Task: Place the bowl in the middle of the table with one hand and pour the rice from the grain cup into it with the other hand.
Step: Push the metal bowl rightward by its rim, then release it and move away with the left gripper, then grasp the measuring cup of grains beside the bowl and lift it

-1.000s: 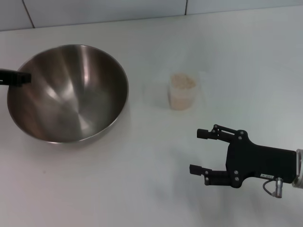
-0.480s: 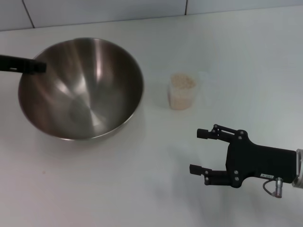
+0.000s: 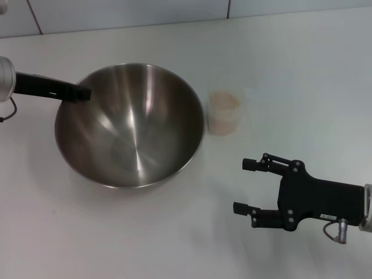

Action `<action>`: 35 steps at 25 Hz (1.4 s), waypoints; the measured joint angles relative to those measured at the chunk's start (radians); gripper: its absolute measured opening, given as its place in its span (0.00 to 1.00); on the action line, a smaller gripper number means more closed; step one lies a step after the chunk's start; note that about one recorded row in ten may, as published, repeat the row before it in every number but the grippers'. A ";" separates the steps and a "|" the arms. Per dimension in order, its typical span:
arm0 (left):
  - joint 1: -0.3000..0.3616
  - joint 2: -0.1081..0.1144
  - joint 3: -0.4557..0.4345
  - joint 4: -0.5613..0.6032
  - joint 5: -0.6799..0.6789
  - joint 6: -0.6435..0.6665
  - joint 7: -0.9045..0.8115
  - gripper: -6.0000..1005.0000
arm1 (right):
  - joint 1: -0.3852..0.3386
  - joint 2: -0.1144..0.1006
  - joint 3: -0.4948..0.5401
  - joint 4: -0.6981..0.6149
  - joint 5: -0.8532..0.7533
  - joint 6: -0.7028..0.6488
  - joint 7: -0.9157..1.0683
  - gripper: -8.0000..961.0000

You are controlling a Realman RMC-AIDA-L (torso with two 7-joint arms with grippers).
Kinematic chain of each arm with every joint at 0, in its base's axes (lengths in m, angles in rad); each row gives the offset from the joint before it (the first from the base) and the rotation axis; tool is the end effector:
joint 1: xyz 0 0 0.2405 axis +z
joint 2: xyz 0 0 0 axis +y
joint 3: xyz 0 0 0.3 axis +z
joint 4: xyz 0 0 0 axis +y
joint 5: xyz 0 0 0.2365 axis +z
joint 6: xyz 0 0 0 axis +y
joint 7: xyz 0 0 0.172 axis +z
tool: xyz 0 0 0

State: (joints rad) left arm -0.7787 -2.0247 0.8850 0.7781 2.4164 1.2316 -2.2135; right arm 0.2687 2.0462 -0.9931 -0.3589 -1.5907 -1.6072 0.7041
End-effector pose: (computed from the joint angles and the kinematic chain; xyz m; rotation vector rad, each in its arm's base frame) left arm -0.2650 0.4874 -0.0268 -2.4716 -1.1214 -0.0604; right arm 0.3560 0.2628 -0.0863 -2.6295 0.2703 0.8702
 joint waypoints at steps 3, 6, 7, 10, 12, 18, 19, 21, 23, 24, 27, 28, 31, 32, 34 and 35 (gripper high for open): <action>-0.001 -0.008 0.000 -0.011 0.002 -0.016 0.010 0.04 | -0.001 0.000 0.000 0.000 0.000 0.000 0.000 0.86; 0.004 -0.030 -0.003 -0.003 -0.006 -0.020 0.053 0.04 | -0.002 0.001 0.000 0.000 0.000 0.004 0.000 0.86; 0.005 -0.034 -0.001 0.000 -0.006 -0.020 0.054 0.04 | -0.002 0.002 -0.001 0.000 0.000 0.006 0.000 0.86; 0.005 -0.038 0.008 0.007 -0.008 -0.029 0.057 0.04 | -0.003 0.004 -0.003 0.000 0.000 0.013 0.000 0.86; 0.005 -0.038 0.009 0.015 -0.008 -0.029 0.057 0.05 | -0.004 0.004 -0.002 0.000 0.000 0.014 0.000 0.86; 0.055 -0.040 0.009 0.160 -0.040 0.030 0.111 0.14 | -0.008 0.007 0.013 0.005 0.006 0.032 0.000 0.86; 0.128 -0.043 0.013 0.283 -0.148 0.097 0.218 0.18 | -0.011 0.008 0.024 0.006 0.008 0.036 0.000 0.86; 0.189 -0.043 0.017 0.346 -0.245 0.146 0.312 0.25 | -0.023 0.016 0.077 0.009 0.009 0.051 0.000 0.86; 0.286 -0.038 0.024 0.414 -0.438 0.253 0.477 0.33 | -0.038 0.029 0.161 0.010 0.009 0.070 0.000 0.86; 0.314 -0.037 0.026 0.426 -0.478 0.281 0.519 0.37 | -0.043 0.034 0.213 0.016 0.010 0.084 -0.001 0.86; 0.401 -0.036 0.025 0.446 -0.589 0.410 0.700 0.48 | -0.035 0.039 0.370 0.067 0.017 0.135 -0.006 0.86; 0.427 -0.036 0.021 0.439 -0.605 0.444 0.748 0.52 | -0.024 0.039 0.417 0.090 0.020 0.157 -0.007 0.86; 0.462 -0.036 -0.009 0.380 -0.620 0.487 0.818 0.63 | 0.025 0.039 0.490 0.131 0.023 0.255 -0.021 0.86; 0.466 -0.036 -0.018 0.365 -0.622 0.490 0.823 0.66 | 0.025 0.039 0.490 0.131 0.023 0.255 -0.021 0.86; 0.469 -0.035 -0.038 0.324 -0.620 0.491 0.831 0.72 | 0.056 0.040 0.487 0.150 0.023 0.306 -0.030 0.86; 0.470 -0.035 -0.044 0.310 -0.618 0.492 0.836 0.75 | 0.073 0.040 0.485 0.161 0.022 0.329 -0.032 0.86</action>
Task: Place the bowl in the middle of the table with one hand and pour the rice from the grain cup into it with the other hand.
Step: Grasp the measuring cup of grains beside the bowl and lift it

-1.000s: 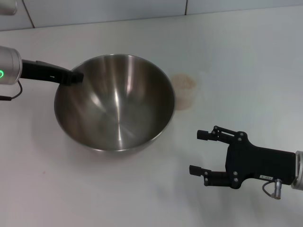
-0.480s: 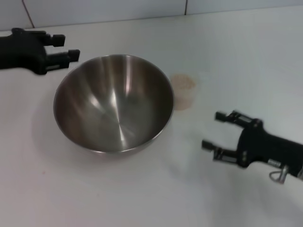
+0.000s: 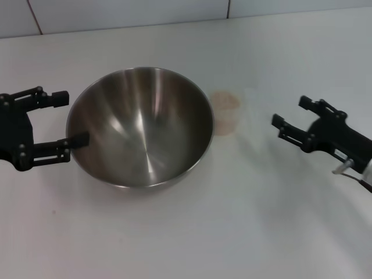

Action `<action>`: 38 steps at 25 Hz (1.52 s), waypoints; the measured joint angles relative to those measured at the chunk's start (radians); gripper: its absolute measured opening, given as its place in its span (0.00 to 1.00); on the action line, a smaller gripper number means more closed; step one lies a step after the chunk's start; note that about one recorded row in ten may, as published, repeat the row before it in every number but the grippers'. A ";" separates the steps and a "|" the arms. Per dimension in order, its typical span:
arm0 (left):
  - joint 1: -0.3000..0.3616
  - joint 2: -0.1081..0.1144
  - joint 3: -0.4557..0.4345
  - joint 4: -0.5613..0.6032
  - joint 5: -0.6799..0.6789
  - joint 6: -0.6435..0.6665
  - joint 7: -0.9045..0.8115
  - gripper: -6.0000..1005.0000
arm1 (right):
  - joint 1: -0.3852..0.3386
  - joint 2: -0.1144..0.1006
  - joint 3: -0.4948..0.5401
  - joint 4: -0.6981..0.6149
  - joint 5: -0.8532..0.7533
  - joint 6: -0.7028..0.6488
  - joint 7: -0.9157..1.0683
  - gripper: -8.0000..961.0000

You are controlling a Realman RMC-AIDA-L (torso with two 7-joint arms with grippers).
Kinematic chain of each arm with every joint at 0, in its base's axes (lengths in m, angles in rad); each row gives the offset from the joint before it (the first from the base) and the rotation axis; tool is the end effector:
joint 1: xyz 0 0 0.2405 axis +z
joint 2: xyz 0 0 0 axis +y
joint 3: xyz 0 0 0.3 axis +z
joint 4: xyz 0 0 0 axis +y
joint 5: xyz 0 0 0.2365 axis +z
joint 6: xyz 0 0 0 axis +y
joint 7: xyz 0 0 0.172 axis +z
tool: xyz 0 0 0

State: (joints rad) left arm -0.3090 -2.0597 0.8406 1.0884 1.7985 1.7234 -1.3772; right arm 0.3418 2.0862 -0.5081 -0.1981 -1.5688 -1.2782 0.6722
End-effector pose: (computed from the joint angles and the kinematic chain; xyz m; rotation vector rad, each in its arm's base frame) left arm -0.2863 0.3392 0.0281 -2.7190 -0.2262 -0.6759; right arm 0.4041 0.3257 -0.0723 -2.0774 0.6525 0.7082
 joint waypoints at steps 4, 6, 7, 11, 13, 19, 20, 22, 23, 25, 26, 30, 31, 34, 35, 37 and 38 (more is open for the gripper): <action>0.002 0.000 -0.005 -0.020 0.008 0.001 0.013 0.81 | 0.050 -0.001 -0.008 0.025 -0.007 0.062 -0.001 0.86; -0.001 0.000 -0.005 -0.020 0.011 0.001 0.013 0.81 | 0.069 -0.002 -0.014 0.034 -0.008 0.088 -0.001 0.86; -0.003 0.000 -0.005 -0.020 0.016 0.000 0.010 0.81 | 0.077 -0.002 -0.015 0.037 -0.008 0.100 -0.001 0.86; -0.015 0.000 -0.004 -0.021 0.042 0.000 0.004 0.81 | 0.100 -0.001 -0.016 0.043 -0.008 0.139 -0.002 0.86; -0.020 0.000 -0.004 -0.021 0.055 0.000 0.002 0.81 | 0.110 0.000 -0.016 0.044 -0.008 0.152 -0.002 0.86; -0.035 0.001 -0.004 -0.021 0.099 -0.004 -0.016 0.81 | 0.139 0.001 -0.015 0.054 -0.003 0.175 -0.002 0.86; -0.039 0.001 -0.004 -0.019 0.112 -0.005 -0.022 0.81 | 0.146 0.001 -0.015 0.056 -0.003 0.180 -0.002 0.86; -0.041 0.001 -0.004 -0.018 0.116 -0.006 -0.024 0.81 | 0.150 0.001 -0.015 0.057 -0.004 0.185 -0.002 0.86; -0.043 0.001 -0.004 -0.017 0.123 -0.006 -0.027 0.81 | 0.153 0.001 -0.015 0.057 -0.004 0.189 -0.003 0.86; -0.046 0.001 -0.005 -0.014 0.138 -0.007 -0.035 0.81 | 0.158 0.001 -0.015 0.058 -0.004 0.197 -0.003 0.86; -0.048 0.001 -0.005 -0.012 0.146 -0.007 -0.040 0.81 | 0.159 0.001 -0.013 0.058 -0.004 0.198 -0.003 0.86; -0.051 0.001 -0.005 -0.009 0.166 -0.007 -0.051 0.81 | 0.165 0.000 -0.003 0.055 0.001 0.210 -0.004 0.86; -0.051 0.001 -0.005 -0.009 0.166 -0.007 -0.051 0.81 | 0.168 0.000 -0.002 0.055 0.001 0.214 -0.005 0.86; -0.052 0.001 -0.005 -0.008 0.173 -0.008 -0.053 0.81 | 0.181 -0.001 -0.003 0.055 0.002 0.232 -0.005 0.86; -0.054 0.001 -0.005 -0.008 0.174 -0.008 -0.054 0.81 | 0.184 0.000 -0.003 0.056 0.002 0.236 -0.005 0.86; -0.055 0.001 -0.005 -0.008 0.176 -0.008 -0.057 0.81 | 0.189 0.000 -0.003 0.056 0.002 0.238 -0.006 0.86; -0.056 0.001 -0.005 -0.008 0.178 -0.008 -0.058 0.81 | 0.193 0.000 -0.003 0.057 0.002 0.239 -0.008 0.86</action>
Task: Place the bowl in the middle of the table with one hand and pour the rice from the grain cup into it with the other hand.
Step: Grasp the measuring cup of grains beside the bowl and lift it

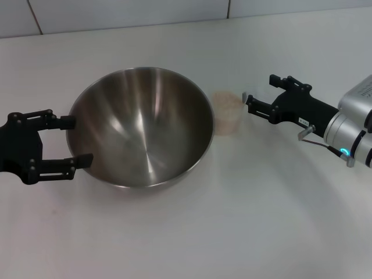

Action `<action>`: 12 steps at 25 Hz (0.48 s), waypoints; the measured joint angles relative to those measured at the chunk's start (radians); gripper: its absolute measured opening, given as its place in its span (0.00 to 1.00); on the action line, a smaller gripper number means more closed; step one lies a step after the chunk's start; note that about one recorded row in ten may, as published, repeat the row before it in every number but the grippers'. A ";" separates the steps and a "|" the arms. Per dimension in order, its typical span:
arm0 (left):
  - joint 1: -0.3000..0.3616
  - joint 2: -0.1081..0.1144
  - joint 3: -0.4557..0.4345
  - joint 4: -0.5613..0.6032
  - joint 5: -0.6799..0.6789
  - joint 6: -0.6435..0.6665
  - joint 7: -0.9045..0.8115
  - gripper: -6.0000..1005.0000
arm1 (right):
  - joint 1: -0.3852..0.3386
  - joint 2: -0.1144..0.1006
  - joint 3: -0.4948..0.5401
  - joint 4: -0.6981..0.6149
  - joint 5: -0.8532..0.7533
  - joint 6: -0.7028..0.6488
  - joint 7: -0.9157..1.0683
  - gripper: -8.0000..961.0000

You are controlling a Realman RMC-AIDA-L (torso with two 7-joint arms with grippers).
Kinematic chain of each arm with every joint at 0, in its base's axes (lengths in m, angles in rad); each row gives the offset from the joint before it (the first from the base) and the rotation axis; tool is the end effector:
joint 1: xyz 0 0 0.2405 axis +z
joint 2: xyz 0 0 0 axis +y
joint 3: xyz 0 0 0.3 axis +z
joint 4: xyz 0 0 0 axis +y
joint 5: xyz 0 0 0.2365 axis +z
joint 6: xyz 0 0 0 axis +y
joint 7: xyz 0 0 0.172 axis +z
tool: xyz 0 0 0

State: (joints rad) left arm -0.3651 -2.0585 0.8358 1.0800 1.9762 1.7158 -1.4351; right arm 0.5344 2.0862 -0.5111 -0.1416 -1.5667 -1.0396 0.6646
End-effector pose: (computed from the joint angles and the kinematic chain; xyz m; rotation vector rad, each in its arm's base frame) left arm -0.2949 0.3481 0.0148 -2.8179 -0.3126 -0.4819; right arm 0.3734 0.3976 -0.0932 -2.1257 0.6427 0.5775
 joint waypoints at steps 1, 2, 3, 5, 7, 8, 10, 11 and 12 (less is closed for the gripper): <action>0.000 0.000 0.000 0.000 0.003 0.000 -0.002 0.81 | 0.003 0.000 0.000 0.000 0.000 0.000 -0.004 0.86; 0.000 0.000 0.000 0.000 0.006 0.000 -0.002 0.81 | 0.004 0.000 0.000 0.001 0.000 0.001 -0.009 0.86; -0.001 0.000 0.000 0.000 0.010 0.000 -0.003 0.81 | 0.006 0.001 0.000 0.001 0.000 0.003 -0.014 0.86; -0.004 0.000 0.000 -0.002 0.017 0.000 -0.003 0.81 | 0.009 0.002 0.001 0.003 0.002 0.007 -0.021 0.86; -0.005 0.000 0.000 -0.003 0.020 0.000 -0.005 0.81 | 0.011 0.002 0.001 0.008 0.008 0.010 -0.022 0.86; -0.005 0.000 0.000 -0.002 0.021 0.000 -0.005 0.81 | 0.011 0.002 0.002 0.011 0.011 0.009 -0.023 0.86; -0.005 0.000 0.000 0.000 0.022 0.001 -0.007 0.81 | 0.011 0.002 0.002 0.014 0.015 0.005 -0.033 0.80; -0.005 0.000 0.000 0.000 0.023 0.001 -0.007 0.81 | 0.011 0.002 0.002 0.016 0.019 0.004 -0.040 0.76; -0.006 0.000 0.000 0.000 0.023 0.001 -0.008 0.81 | 0.011 0.002 0.002 0.020 0.025 0.003 -0.051 0.73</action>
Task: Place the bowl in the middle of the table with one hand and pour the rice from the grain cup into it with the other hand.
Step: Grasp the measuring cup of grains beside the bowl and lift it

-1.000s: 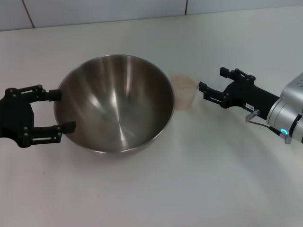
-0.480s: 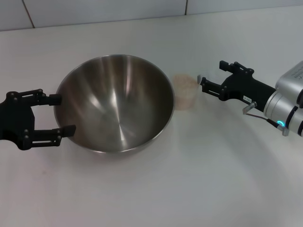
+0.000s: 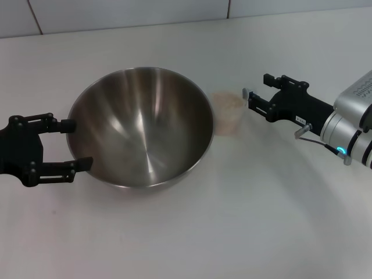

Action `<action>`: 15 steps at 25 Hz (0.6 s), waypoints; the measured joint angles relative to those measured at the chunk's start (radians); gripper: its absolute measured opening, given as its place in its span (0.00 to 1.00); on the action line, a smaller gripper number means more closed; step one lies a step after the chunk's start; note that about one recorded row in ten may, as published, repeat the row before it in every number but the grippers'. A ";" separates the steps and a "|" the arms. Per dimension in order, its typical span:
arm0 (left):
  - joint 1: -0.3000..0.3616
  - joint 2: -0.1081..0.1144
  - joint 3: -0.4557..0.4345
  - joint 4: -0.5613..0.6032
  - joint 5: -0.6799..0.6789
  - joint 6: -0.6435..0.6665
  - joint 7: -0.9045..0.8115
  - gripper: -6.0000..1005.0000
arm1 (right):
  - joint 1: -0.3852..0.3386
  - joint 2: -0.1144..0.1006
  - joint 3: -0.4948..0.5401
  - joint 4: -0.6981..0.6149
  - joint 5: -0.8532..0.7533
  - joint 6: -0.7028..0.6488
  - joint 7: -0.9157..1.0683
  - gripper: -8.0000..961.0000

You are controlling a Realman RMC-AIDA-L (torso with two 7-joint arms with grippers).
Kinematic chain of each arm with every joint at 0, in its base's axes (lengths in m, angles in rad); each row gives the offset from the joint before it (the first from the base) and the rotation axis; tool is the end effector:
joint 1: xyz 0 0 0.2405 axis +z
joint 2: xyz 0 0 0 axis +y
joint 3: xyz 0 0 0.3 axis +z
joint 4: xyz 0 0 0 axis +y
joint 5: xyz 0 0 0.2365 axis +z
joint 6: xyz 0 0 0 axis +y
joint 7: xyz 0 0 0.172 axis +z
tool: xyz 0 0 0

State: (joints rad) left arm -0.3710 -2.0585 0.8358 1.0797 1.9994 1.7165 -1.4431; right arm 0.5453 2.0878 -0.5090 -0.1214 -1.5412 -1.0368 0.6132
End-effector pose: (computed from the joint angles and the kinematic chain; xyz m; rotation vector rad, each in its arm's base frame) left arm -0.2964 0.3486 0.0133 -2.8303 -0.3249 -0.4551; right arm 0.3692 0.4000 -0.0961 -2.1207 0.6099 0.5739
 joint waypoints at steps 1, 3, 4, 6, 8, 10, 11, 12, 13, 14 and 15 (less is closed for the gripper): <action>-0.001 0.000 0.000 0.000 0.000 0.000 -0.001 0.81 | 0.000 0.000 0.000 0.007 0.008 0.000 -0.014 0.70; -0.005 0.000 0.000 0.000 0.003 0.000 -0.006 0.81 | 0.002 0.000 0.000 0.021 0.032 0.000 -0.053 0.66; -0.007 0.000 0.000 0.000 0.004 0.000 -0.008 0.81 | 0.002 0.000 0.000 0.026 0.042 -0.001 -0.067 0.64; -0.009 0.000 0.000 0.000 0.005 0.000 -0.009 0.81 | 0.004 0.000 0.000 0.037 0.059 -0.001 -0.088 0.60; -0.010 0.000 0.000 0.000 0.006 0.000 -0.009 0.81 | 0.005 0.000 0.000 0.041 0.064 -0.002 -0.097 0.56; -0.012 0.000 0.000 0.000 0.006 0.000 -0.009 0.81 | 0.005 0.000 0.000 0.041 0.065 -0.003 -0.099 0.52; -0.012 0.000 0.000 0.000 0.006 0.000 -0.009 0.81 | 0.006 0.000 0.000 0.041 0.065 -0.004 -0.099 0.50; -0.013 0.000 0.000 0.000 0.006 0.000 -0.010 0.81 | 0.005 0.000 0.000 0.041 0.065 -0.005 -0.099 0.48; -0.014 0.000 0.001 0.000 0.006 0.000 -0.010 0.81 | 0.005 0.000 0.000 0.041 0.065 -0.008 -0.099 0.39; -0.014 0.000 0.001 0.000 0.006 0.000 -0.010 0.81 | 0.003 0.000 0.000 0.041 0.065 -0.012 -0.099 0.29; -0.014 0.000 0.002 0.000 0.006 0.000 -0.011 0.81 | 0.002 0.000 0.000 0.040 0.066 -0.015 -0.099 0.20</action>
State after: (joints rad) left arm -0.3854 -2.0585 0.8382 1.0800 2.0053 1.7164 -1.4536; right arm 0.5471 2.0875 -0.5093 -0.0811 -1.4757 -1.0520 0.5138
